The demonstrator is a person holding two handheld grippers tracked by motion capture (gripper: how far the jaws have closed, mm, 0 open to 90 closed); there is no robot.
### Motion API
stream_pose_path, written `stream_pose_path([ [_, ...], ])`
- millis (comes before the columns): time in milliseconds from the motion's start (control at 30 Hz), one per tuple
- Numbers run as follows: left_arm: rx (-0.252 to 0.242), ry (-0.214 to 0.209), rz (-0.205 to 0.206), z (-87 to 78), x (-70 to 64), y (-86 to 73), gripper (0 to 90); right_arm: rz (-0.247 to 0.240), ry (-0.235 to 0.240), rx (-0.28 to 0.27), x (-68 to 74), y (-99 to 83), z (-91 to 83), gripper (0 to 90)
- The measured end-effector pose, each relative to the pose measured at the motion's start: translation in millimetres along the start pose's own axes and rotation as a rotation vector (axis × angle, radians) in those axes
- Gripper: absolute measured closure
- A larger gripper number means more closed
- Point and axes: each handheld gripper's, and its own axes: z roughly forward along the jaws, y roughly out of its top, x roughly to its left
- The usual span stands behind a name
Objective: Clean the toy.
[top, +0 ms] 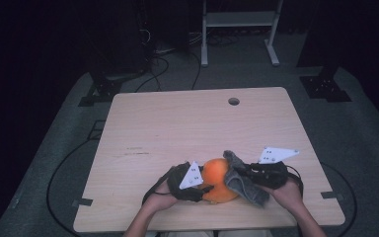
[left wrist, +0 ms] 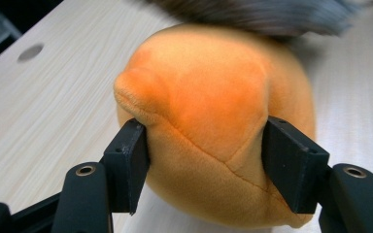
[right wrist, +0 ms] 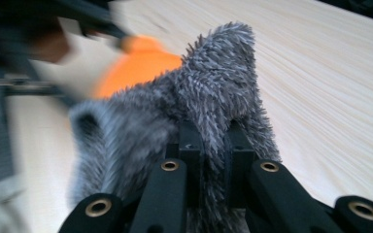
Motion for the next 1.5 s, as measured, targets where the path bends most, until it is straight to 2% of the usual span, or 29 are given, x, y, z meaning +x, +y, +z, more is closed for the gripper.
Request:
stream_pose_path([
  [33, 0.000, 0.000, 0.000, 0.0, 0.0, 0.0, 36.8, 0.000, 0.000, 0.000, 0.0, 0.0, 0.0, 81.1],
  [67, -0.015, -0.001, -0.034, 0.5, 2.6, -2.7, 35.9, -0.039, 0.034, 0.011, 12.0, 2.1, 3.4, 81.1],
  [167, -0.034, 0.001, -0.057, -0.9, 4.7, -3.3, 25.5, -0.077, 0.014, 0.039, 17.2, 1.7, 11.7, 81.0],
  [200, -0.059, 0.011, -0.066, -2.8, 6.3, -3.5, 25.5, -0.071, 0.008, 0.035, 15.3, 0.9, 14.1, 81.0],
  [233, -0.103, 0.024, -0.065, -5.6, 7.1, -3.8, 16.7, -0.063, 0.005, 0.026, 12.0, 0.2, 15.0, 81.0],
  [267, -0.198, 0.039, -0.052, -11.1, 6.5, -4.1, 16.7, -0.062, -0.001, 0.020, 7.5, -0.4, 15.9, 81.0],
  [333, -0.210, 0.044, -0.049, -11.8, 6.6, -3.6, 23.8, -0.067, 0.003, 0.011, 7.0, -1.0, 17.0, 81.0],
  [367, -0.204, 0.032, -0.042, -10.9, 6.8, -3.9, 29.7, -0.073, 0.001, 0.011, 7.4, -1.1, 17.7, 81.0],
  [400, -0.147, 0.018, -0.014, -5.0, 5.4, -6.0, 34.2, -0.078, -0.004, 0.012, 6.9, -1.4, 18.1, 81.0],
  [433, -0.131, 0.017, -0.008, -3.8, 5.1, -6.5, 39.1, -0.081, -0.015, 0.011, 5.5, -2.1, 18.6, 80.9],
  [500, -0.140, 0.008, -0.021, -4.1, 5.6, -6.2, 41.1, -0.086, -0.026, 0.017, 3.3, -3.4, 19.3, 81.0],
  [567, -0.156, -0.049, -0.042, -6.4, 7.1, -6.9, 43.0, -0.061, -0.081, 0.027, -5.9, -8.7, 20.6, 81.0],
  [600, -0.161, -0.067, -0.042, -7.7, 7.3, -7.5, 42.0, -0.056, -0.107, 0.034, -9.6, -10.3, 21.0, 81.0],
  [633, -0.161, -0.067, -0.042, -7.7, 7.3, -7.5, 41.0, -0.056, -0.107, 0.034, -9.6, -10.3, 21.0, 81.0],
  [667, -0.165, -0.083, -0.045, -8.6, 7.4, -8.0, 40.6, -0.023, -0.135, 0.037, -17.5, -14.1, 22.0, 81.0],
  [733, -0.152, -0.079, -0.039, -8.2, 7.9, -7.7, 41.1, -0.003, -0.131, 0.026, -20.3, -15.9, 21.6, 81.0],
  [800, -0.128, -0.041, -0.032, -7.9, 8.2, -7.1, 46.1, -0.018, -0.133, 0.021, -16.8, -13.8, 20.1, 81.0],
  [833, -0.128, -0.041, -0.032, -7.9, 8.2, -7.1, 48.5, -0.018, -0.133, 0.021, -16.8, -13.8, 20.1, 81.0],
  [900, -0.122, -0.008, -0.064, -5.4, 8.1, -7.7, 51.2, -0.043, -0.110, -0.011, -6.5, -5.9, 8.6, 81.0],
  [967, -0.123, -0.003, -0.084, -3.8, 8.9, -8.1, 52.4, -0.058, -0.085, -0.020, -0.2, -3.3, 5.2, 81.0],
  [1000, -0.126, 0.019, -0.112, -0.8, 10.1, -8.3, 52.7, -0.102, -0.040, -0.020, 15.3, -0.3, 6.3, 81.0],
  [1033, -0.126, 0.025, -0.128, 0.4, 10.1, -8.4, 52.7, -0.125, -0.029, -0.005, 23.5, 0.4, 10.9, 81.0],
  [1133, -0.129, 0.017, -0.149, -1.3, 12.6, -10.4, 49.1, -0.180, -0.042, 0.039, 33.1, -0.4, 26.6, 81.0],
  [1167, -0.129, 0.017, -0.149, -1.3, 12.6, -10.4, 44.7, -0.180, -0.042, 0.039, 33.1, -0.4, 26.6, 81.0],
  [1200, -0.169, -0.044, -0.191, -5.4, 17.8, -13.6, 41.6, -0.161, -0.056, 0.032, 25.0, -1.0, 28.3, 81.0],
  [1267, -0.180, -0.062, -0.198, -5.8, 19.7, -14.9, 43.2, -0.135, -0.080, 0.015, 17.5, -3.2, 25.6, 81.0],
  [1367, -0.174, -0.040, -0.183, -3.5, 18.5, -13.9, 51.6, -0.120, -0.114, 0.017, 12.7, -6.3, 20.0, 81.0],
  [1400, -0.159, -0.007, -0.178, -1.4, 17.0, -11.5, 52.9, -0.124, -0.113, 0.016, 14.9, -6.2, 17.9, 81.0],
  [1500, -0.159, 0.007, -0.185, -0.6, 16.4, -10.9, 54.0, -0.149, -0.094, 0.007, 23.4, -5.2, 15.1, 81.0],
])
